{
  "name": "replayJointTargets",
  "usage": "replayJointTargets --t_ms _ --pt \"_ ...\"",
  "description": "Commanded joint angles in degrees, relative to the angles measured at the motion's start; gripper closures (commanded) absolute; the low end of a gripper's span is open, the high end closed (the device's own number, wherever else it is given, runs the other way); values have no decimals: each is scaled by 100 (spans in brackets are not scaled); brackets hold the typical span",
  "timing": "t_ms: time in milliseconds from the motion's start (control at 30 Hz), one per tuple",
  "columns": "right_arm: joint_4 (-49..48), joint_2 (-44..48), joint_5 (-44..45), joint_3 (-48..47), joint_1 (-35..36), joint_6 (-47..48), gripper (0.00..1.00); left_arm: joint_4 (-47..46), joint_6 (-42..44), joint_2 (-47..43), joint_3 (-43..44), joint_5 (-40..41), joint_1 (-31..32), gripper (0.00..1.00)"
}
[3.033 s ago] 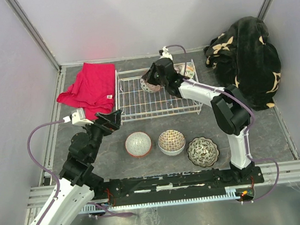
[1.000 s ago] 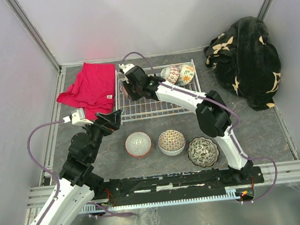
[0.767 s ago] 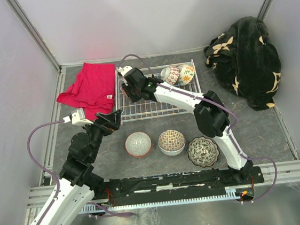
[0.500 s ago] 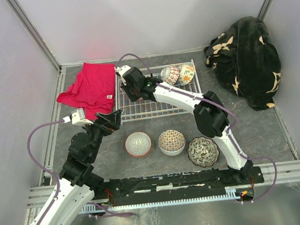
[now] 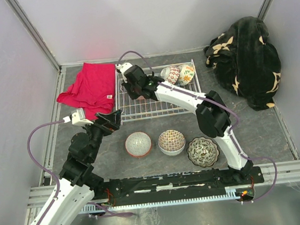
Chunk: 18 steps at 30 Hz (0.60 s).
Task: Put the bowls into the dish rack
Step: Pick up the bowl from the dish rack.
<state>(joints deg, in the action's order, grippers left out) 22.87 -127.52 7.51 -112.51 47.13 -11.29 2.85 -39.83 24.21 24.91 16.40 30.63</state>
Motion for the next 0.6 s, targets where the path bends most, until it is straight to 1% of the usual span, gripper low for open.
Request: replayJointTargets --t_ms 0,233,400,567 --pt "-463 702 -415 264 -207 -281 98 -276 77 -57 -9 38 15 1" --pt "-1518 1134 -1830 1173 -1050 -1323 98 -280 90 -19 0 55 19 1" --pt "-2020 1174 -2425 1446 -1479 -1827 98 -276 90 1 -7 74 19 1" --pt "-2858 1037 -3122 1738 -1909 -2540 98 -286 90 62 -11 74 16 1"
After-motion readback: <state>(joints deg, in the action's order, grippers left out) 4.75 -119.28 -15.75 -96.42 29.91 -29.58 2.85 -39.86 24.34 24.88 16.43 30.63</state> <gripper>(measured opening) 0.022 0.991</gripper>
